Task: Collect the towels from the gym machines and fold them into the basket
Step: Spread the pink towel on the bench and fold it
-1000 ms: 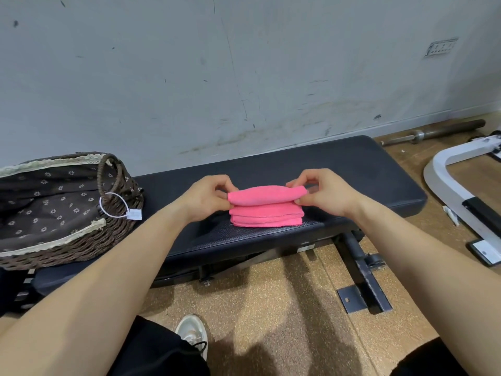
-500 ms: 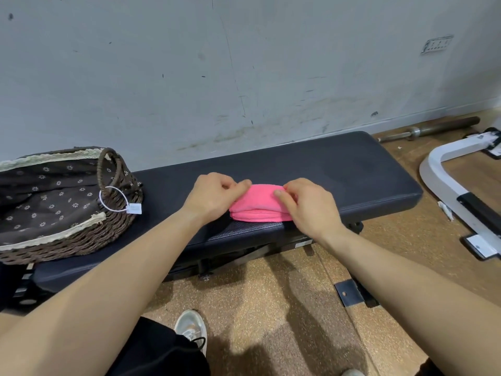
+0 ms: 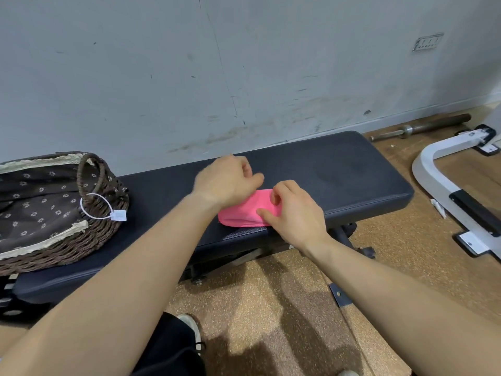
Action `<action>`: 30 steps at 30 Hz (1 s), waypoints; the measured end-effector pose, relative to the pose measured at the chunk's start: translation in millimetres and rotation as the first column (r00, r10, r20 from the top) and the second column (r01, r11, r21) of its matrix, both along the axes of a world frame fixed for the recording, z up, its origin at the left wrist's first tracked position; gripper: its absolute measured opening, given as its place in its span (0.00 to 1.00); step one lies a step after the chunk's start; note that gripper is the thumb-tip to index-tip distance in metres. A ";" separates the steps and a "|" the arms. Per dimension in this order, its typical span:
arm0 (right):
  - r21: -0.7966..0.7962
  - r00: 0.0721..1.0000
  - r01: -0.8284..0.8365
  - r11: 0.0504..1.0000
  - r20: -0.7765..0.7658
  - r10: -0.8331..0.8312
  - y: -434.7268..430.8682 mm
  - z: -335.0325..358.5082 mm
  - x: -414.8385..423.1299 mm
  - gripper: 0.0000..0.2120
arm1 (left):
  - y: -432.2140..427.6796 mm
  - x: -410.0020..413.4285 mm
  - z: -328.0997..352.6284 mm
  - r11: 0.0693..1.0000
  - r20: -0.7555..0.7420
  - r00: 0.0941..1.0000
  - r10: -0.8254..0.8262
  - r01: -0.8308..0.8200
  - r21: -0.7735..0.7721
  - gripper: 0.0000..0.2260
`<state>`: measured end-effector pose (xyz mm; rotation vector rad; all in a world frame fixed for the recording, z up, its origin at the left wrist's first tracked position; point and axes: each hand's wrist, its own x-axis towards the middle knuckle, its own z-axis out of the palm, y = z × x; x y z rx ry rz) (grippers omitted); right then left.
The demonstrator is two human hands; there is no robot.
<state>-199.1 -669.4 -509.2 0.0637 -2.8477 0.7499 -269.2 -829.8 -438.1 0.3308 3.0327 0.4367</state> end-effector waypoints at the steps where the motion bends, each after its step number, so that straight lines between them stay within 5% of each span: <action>1: 0.008 1.000 0.000 1.000 -0.004 0.000 -0.4 -0.6 0.0 0.17 | 7.3 0.2 -10.7 0.999 -0.009 1.000 0.021 -0.021 0.039 0.13; 4: 0.058 1.000 -0.004 0.998 -0.028 0.005 1.3 -1.5 2.1 0.17 | 15.3 2.4 -53.4 0.998 -0.020 1.000 -0.004 0.003 -0.069 0.22; 9: 0.224 0.995 0.051 0.973 -0.094 -0.031 6.7 5.1 5.4 0.12 | 11.6 4.1 -80.6 0.999 -0.133 0.991 0.015 -0.021 -0.040 0.26; 13: -0.002 0.982 0.153 0.988 -0.115 -0.152 -4.8 26.2 -8.3 0.10 | 17.2 12.0 -80.9 0.995 -0.150 0.988 0.040 -0.052 -0.080 0.25; 18: -0.026 0.992 0.126 0.992 -0.015 -0.126 -25.1 24.0 -36.6 0.17 | 14.9 12.2 -85.9 0.988 -0.161 0.986 0.044 -0.067 -0.140 0.20; 21: 0.119 0.987 0.157 0.980 0.016 -0.160 -11.1 -1.3 -36.8 0.21 | 10.4 13.6 -87.7 0.998 -0.258 0.965 0.050 -0.037 0.056 0.24; 24: 0.294 0.988 0.147 0.944 -0.004 -0.153 -1.3 -17.3 -34.3 0.24 | -0.9 8.2 -90.1 0.968 -0.174 0.985 0.019 0.025 0.249 0.20; 30: 0.408 0.989 0.139 0.902 -0.093 -0.111 -3.6 -26.2 -33.7 0.24 | -0.9 15.9 -95.4 0.978 -0.255 0.958 -0.129 0.081 -0.191 0.20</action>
